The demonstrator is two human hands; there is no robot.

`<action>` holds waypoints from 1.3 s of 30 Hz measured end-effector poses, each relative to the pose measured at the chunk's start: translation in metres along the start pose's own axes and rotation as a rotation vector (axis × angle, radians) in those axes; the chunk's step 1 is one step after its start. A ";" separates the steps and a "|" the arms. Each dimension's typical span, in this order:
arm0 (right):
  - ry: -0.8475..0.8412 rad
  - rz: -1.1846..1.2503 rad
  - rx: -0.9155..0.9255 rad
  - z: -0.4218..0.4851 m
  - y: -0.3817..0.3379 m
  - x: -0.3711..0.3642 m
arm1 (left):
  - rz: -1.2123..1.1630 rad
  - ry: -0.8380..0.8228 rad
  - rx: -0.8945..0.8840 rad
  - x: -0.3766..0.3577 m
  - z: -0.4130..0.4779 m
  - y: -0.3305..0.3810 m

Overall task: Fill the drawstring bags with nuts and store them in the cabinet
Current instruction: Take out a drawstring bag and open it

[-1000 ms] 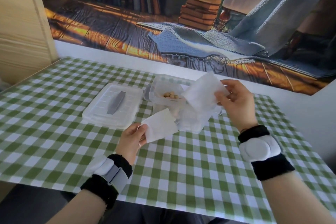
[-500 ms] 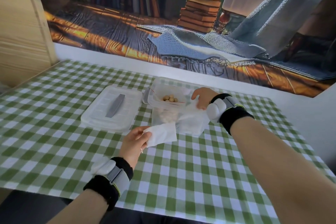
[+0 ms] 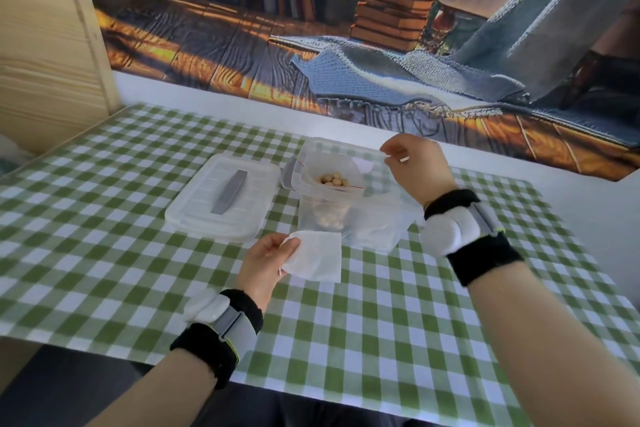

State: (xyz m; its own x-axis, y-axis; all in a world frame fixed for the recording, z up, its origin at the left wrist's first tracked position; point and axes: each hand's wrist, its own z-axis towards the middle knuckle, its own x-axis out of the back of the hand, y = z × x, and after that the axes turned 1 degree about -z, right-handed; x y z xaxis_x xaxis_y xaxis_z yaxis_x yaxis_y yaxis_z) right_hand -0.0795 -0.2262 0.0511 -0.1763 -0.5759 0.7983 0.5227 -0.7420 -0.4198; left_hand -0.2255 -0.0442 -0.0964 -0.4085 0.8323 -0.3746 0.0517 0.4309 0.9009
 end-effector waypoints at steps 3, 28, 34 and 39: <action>0.099 0.337 0.121 -0.059 -0.034 -0.015 | 0.028 0.011 0.017 -0.003 -0.003 0.003; -0.345 0.467 -0.336 -0.131 -0.047 -0.075 | 0.863 -0.131 -0.215 -0.001 -0.027 0.050; -0.489 0.541 -0.383 -0.132 -0.053 -0.066 | 0.803 -0.242 -0.012 0.001 -0.031 0.066; -0.579 0.669 -0.471 -0.131 -0.058 -0.058 | 0.196 -0.283 0.165 0.013 -0.020 0.084</action>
State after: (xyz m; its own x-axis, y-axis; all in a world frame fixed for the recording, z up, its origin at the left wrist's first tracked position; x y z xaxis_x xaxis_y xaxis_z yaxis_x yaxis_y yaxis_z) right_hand -0.2093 -0.1944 -0.0275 0.5317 -0.7620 0.3696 -0.0403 -0.4587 -0.8877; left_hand -0.2448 -0.0040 -0.0214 -0.1099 0.9579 -0.2654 0.2591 0.2854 0.9227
